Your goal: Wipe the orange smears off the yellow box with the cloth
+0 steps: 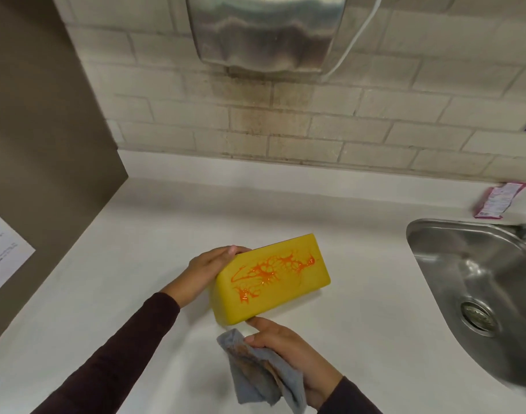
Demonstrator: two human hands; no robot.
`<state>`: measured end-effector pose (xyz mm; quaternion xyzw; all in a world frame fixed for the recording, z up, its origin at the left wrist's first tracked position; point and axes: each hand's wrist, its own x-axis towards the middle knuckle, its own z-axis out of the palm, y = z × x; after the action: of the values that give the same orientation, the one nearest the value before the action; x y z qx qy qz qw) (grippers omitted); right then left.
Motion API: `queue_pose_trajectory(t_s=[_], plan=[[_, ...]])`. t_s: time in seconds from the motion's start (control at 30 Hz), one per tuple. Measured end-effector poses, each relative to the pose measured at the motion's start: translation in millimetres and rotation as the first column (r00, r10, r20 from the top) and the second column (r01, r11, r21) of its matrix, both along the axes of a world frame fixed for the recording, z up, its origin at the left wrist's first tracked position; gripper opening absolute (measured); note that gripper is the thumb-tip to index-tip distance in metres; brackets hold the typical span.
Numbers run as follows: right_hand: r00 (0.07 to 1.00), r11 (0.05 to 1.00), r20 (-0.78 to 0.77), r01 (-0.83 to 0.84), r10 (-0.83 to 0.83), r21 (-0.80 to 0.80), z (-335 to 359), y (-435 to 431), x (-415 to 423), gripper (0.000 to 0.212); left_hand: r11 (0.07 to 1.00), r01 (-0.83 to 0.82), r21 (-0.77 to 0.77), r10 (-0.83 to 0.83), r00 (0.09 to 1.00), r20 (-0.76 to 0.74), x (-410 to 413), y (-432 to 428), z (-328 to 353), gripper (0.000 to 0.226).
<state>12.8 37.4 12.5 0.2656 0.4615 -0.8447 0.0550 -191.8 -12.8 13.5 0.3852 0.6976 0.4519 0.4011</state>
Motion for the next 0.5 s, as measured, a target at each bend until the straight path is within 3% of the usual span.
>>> queue_pose_trajectory(t_s=[0.07,0.23,0.33,0.43,0.5], plan=[[1.0,1.0,-0.013,0.0,0.0,-0.014,-2.1,-2.5,-0.5,0.053,1.0,-0.016,0.021,0.015,0.998,0.059,2.4,-4.0,-4.9,0.038],[0.999,0.998,-0.027,0.029,-0.027,0.061,0.7,16.0,19.3,0.036,0.993,-0.114,0.039,0.106,0.981,0.164,4.4,-9.3,-16.4,0.044],[0.979,0.97,-0.047,0.204,-0.199,0.136,4.6,42.0,38.8,0.025,0.996,-0.089,0.016,0.085,0.981,0.173,0.2,-7.9,-16.9,0.038],[0.86,0.815,-0.101,0.508,-0.501,0.278,6.7,73.9,48.2,0.018,0.998,-0.059,-0.01,0.06,0.983,0.175,-3.1,-6.1,-16.1,0.037],[0.775,0.591,-0.186,0.591,-0.603,0.548,5.2,93.3,44.2,0.021,0.999,-0.045,-0.027,0.049,0.982,0.182,-3.4,-4.3,-14.3,0.036]])
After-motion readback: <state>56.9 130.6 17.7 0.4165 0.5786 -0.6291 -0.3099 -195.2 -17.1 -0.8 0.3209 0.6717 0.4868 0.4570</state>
